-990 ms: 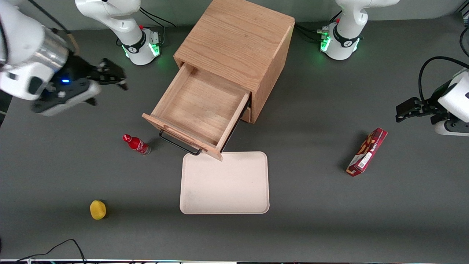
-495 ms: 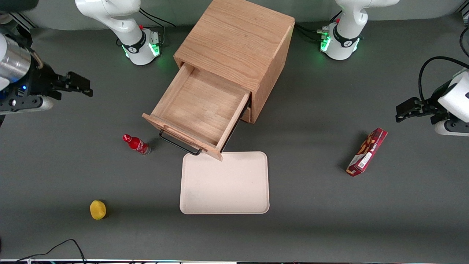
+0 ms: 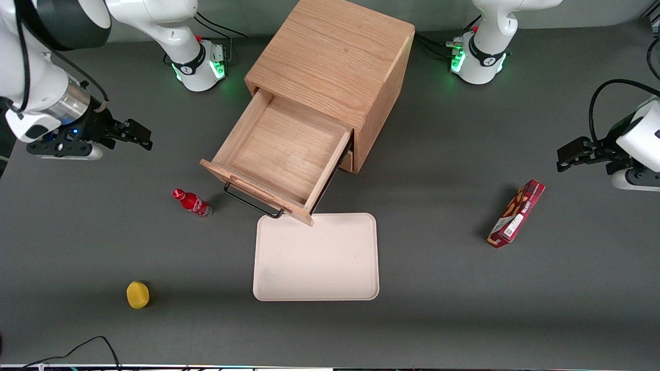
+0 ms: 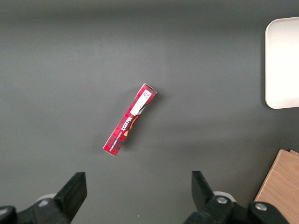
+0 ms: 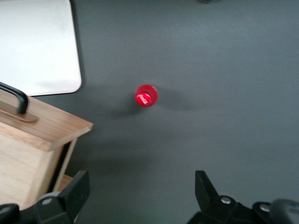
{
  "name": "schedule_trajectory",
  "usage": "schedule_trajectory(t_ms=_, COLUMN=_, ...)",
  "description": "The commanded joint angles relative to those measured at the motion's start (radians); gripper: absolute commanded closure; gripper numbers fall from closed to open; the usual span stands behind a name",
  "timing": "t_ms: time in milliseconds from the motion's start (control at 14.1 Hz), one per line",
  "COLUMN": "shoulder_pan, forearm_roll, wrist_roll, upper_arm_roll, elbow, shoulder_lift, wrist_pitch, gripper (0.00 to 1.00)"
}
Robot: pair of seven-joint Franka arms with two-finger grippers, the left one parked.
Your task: Open upper drawer
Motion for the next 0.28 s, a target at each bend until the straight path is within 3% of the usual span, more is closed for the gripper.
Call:
schedule_trajectory(t_ms=0, shoulder_pan=0.006, forearm_roll=-0.042, wrist_roll=0.025, upper_arm_roll=-0.026, elbow=0.009, shoulder_lift=-0.023, wrist_pitch=0.022, gripper=0.00)
schedule_trajectory(t_ms=212, shoulder_pan=0.015, forearm_roll=-0.042, wrist_roll=0.014, upper_arm_roll=-0.069, elbow=0.063, shoulder_lift=-0.013, wrist_pitch=-0.041, gripper=0.00)
